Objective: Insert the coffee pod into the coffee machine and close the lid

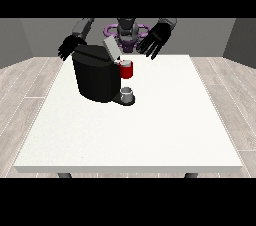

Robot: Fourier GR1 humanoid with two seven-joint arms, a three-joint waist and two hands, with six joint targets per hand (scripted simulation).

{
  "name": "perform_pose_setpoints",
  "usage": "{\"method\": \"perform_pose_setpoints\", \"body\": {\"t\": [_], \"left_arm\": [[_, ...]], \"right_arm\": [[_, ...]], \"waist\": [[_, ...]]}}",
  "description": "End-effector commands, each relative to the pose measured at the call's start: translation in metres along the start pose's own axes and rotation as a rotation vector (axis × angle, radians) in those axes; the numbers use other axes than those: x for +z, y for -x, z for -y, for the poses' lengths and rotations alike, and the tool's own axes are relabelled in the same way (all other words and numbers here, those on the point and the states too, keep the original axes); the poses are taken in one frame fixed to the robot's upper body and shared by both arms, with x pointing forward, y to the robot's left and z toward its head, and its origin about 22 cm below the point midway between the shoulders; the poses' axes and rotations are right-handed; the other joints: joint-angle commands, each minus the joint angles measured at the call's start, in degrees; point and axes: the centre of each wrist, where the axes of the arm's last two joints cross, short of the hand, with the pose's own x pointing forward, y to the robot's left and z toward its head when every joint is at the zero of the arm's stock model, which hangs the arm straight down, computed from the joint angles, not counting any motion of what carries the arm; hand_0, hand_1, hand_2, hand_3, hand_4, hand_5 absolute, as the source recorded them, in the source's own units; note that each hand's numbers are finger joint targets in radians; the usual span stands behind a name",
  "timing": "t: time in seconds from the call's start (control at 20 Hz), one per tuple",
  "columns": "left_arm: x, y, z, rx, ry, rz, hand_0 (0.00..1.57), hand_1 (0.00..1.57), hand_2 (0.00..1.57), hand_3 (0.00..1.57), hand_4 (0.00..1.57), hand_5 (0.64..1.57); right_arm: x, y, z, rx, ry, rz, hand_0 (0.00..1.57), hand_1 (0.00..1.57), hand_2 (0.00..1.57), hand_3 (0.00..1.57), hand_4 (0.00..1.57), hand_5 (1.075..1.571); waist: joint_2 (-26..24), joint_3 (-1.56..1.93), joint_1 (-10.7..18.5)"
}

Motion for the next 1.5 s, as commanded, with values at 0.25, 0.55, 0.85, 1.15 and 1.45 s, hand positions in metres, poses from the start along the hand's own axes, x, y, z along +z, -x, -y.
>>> {"method": "perform_pose_setpoints", "body": {"t": [0.25, 0.55, 0.85, 1.15, 1.45], "left_arm": [[0.023, 0.037, 0.099, 0.638, -0.027, -0.026, 0.00, 0.00, 0.00, 0.00, 0.26, 1.571], [0.065, 0.073, 0.153, 0.793, -0.049, -0.095, 0.00, 0.00, 0.00, 0.00, 0.00, 1.571], [0.080, 0.070, 0.190, 0.928, -0.027, -0.202, 0.00, 0.00, 0.00, 0.00, 0.09, 1.571], [0.108, 0.073, 0.224, 1.031, -0.006, -0.170, 0.00, 0.00, 0.00, 0.00, 0.00, 1.571], [0.119, 0.075, 0.219, 1.070, -0.029, -0.178, 0.00, 0.00, 0.00, 0.00, 0.00, 1.571]], "right_arm": [[0.031, 0.032, 0.034, 0.018, 0.099, -0.125, 0.00, 0.00, 0.00, 0.00, 0.42, 1.571], [0.059, 0.046, 0.034, 0.042, 0.072, -0.152, 0.00, 0.00, 0.00, 0.00, 0.49, 1.571], [0.035, 0.007, 0.027, 0.049, -0.072, -0.103, 0.00, 0.00, 0.00, 0.00, 0.37, 1.571], [0.009, -0.036, 0.038, 0.097, -0.129, -0.039, 0.00, 0.00, 0.00, 0.00, 0.04, 1.571], [0.004, -0.047, 0.018, 0.104, -0.232, 0.021, 0.00, 0.00, 0.00, 0.00, 0.00, 1.571]], "waist": [[-12.35, -0.18, 6.37], [-18.34, -0.07, 8.64], [-22.06, -0.05, 10.61], [-23.25, -0.03, 14.67], [-19.95, -0.02, 16.41]]}}
